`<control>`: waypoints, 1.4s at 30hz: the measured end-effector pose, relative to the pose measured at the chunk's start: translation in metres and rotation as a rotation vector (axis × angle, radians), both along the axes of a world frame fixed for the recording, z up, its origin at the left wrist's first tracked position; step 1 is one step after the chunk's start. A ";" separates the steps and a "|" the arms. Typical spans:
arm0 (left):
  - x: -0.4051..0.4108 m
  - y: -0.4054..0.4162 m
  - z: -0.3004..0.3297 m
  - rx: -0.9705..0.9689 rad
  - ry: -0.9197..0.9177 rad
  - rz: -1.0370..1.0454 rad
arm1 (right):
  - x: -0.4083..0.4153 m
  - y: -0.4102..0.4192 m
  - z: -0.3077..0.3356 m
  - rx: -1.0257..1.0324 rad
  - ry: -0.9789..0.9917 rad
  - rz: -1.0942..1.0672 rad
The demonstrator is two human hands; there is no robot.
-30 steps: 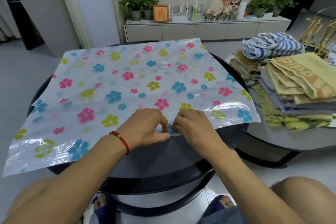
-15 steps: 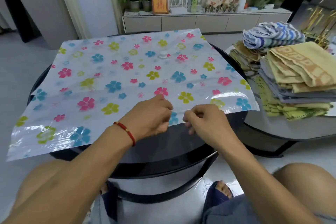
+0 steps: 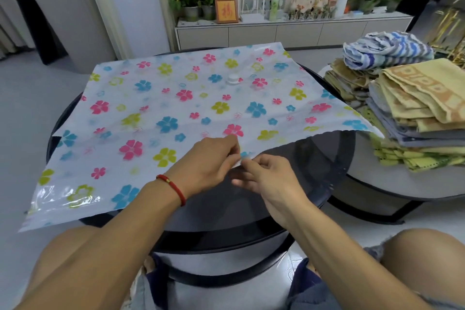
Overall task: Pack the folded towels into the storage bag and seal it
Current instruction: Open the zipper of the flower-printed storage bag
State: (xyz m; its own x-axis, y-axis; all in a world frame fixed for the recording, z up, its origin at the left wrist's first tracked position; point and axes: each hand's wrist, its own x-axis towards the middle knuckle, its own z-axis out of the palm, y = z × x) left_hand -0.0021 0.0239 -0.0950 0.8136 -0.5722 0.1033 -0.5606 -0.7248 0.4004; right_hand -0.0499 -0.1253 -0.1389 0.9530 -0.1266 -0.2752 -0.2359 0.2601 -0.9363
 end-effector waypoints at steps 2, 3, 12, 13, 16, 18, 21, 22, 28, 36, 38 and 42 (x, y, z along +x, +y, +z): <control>-0.001 -0.002 0.002 0.013 0.005 -0.003 | 0.003 0.000 0.000 -0.018 0.002 -0.022; -0.001 -0.003 0.004 0.024 0.010 0.002 | 0.005 0.001 0.001 -0.042 -0.007 -0.025; -0.001 -0.009 0.009 0.018 -0.131 0.039 | 0.004 0.013 0.001 -0.444 0.002 -0.161; -0.002 -0.009 0.008 -0.001 -0.137 0.045 | 0.003 0.013 0.000 -0.479 0.004 -0.165; -0.003 -0.008 0.007 -0.074 -0.189 0.075 | -0.001 0.012 0.001 -0.561 0.020 -0.164; 0.007 0.000 0.011 -0.216 -0.268 0.173 | -0.007 0.012 0.004 -0.604 0.014 -0.103; 0.017 0.015 0.016 -0.335 -0.304 0.214 | -0.016 0.014 0.009 -0.718 -0.051 -0.049; 0.017 0.017 0.015 -0.324 -0.285 0.175 | -0.019 0.015 0.008 -0.826 -0.126 -0.073; 0.007 0.018 0.006 -0.264 -0.283 0.006 | -0.023 0.003 0.016 -1.501 -0.760 -0.054; 0.011 0.005 0.001 -0.123 -0.416 -0.013 | -0.032 0.001 -0.003 -1.770 -0.564 0.001; 0.017 0.004 0.004 -0.109 -0.416 0.046 | -0.041 0.006 -0.008 -1.723 -0.556 0.029; 0.032 0.007 0.014 -0.125 -0.327 0.146 | -0.049 0.007 -0.008 -1.606 -0.503 0.160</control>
